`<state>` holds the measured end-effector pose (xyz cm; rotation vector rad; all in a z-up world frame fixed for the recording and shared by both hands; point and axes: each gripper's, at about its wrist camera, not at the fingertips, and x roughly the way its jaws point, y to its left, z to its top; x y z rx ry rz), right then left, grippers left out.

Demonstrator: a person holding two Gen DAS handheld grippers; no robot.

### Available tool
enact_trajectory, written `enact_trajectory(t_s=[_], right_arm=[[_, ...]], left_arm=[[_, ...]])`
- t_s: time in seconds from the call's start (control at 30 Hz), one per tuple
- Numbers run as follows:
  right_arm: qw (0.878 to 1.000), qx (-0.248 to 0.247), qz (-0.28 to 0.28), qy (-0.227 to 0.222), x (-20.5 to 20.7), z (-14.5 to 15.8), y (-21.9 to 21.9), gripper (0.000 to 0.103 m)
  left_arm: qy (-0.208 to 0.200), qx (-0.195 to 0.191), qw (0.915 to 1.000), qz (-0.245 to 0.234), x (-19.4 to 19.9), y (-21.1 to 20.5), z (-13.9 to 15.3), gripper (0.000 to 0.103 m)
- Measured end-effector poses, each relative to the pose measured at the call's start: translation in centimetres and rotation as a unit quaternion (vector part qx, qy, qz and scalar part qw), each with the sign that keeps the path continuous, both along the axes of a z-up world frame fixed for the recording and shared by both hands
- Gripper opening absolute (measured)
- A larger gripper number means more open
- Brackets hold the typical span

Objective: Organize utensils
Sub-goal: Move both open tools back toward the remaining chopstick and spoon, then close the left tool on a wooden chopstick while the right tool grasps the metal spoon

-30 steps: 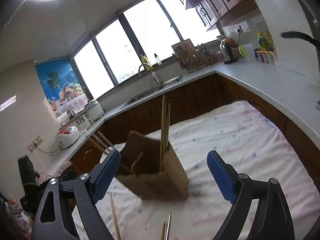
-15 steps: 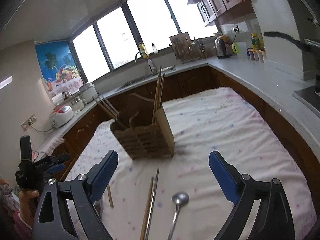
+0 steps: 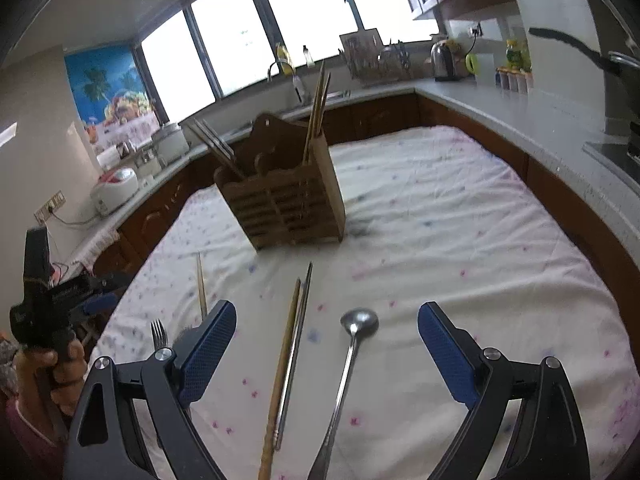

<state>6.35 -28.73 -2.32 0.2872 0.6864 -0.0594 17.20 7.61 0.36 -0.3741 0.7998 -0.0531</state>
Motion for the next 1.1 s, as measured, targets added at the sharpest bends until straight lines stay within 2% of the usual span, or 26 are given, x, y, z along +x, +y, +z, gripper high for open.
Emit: enact_trajectory(t_s=[0.27, 0.33, 0.5, 0.6, 0.73, 0.83, 0.87, 0.93, 1.0, 1.1], right_arm=[[0.999, -0.009, 0.009, 0.034, 0.8, -1.4, 0.6, 0.092], [0.999, -0.004, 0.009, 0.047, 1.1, -2.0, 0.5, 0.084], [0.997, -0.001, 0.013, 0.076, 1.8, -3.6, 0.2, 0.072], [0.995, 0.005, 0.017, 0.093, 2.4, -4.7, 0.1, 0.063], [0.994, 0.009, 0.015, 0.107, 2.7, -5.6, -0.2, 0.058], [0.993, 0.015, 0.013, 0.115, 3.0, -6.0, -0.6, 0.053], [0.993, 0.016, 0.012, 0.117, 3.1, -6.1, -0.7, 0.051], [0.992, 0.019, 0.014, 0.122, 3.3, -6.4, -0.8, 0.044], [0.992, 0.021, 0.018, 0.127, 3.6, -6.7, -0.8, 0.040], [0.990, 0.022, 0.021, 0.135, 4.0, -7.2, -0.7, 0.031]], left_arm=[[0.041, 0.040, 0.9983, -0.009, 3.0, -1.0, -0.9, 0.086], [0.050, 0.041, 0.9979, -0.009, 4.0, -1.1, -1.3, 0.085], [0.063, 0.036, 0.9973, -0.009, 7.2, -0.9, -2.3, 0.068], [0.078, 0.033, 0.9963, -0.012, 10.1, -0.8, -3.4, 0.062], [0.097, 0.050, 0.9940, -0.015, 14.1, -1.1, -5.0, 0.055], [0.125, 0.059, 0.9900, -0.026, 17.0, -1.5, -6.7, 0.047], [0.135, 0.068, 0.9881, -0.027, 17.9, -1.7, -7.4, 0.041], [0.128, 0.096, 0.9867, -0.030, 18.7, -2.4, -7.7, 0.041], [0.121, 0.109, 0.9856, -0.047, 19.1, -3.5, -7.9, 0.022], [0.110, 0.119, 0.9836, -0.080, 18.7, -5.5, -8.2, 0.013]])
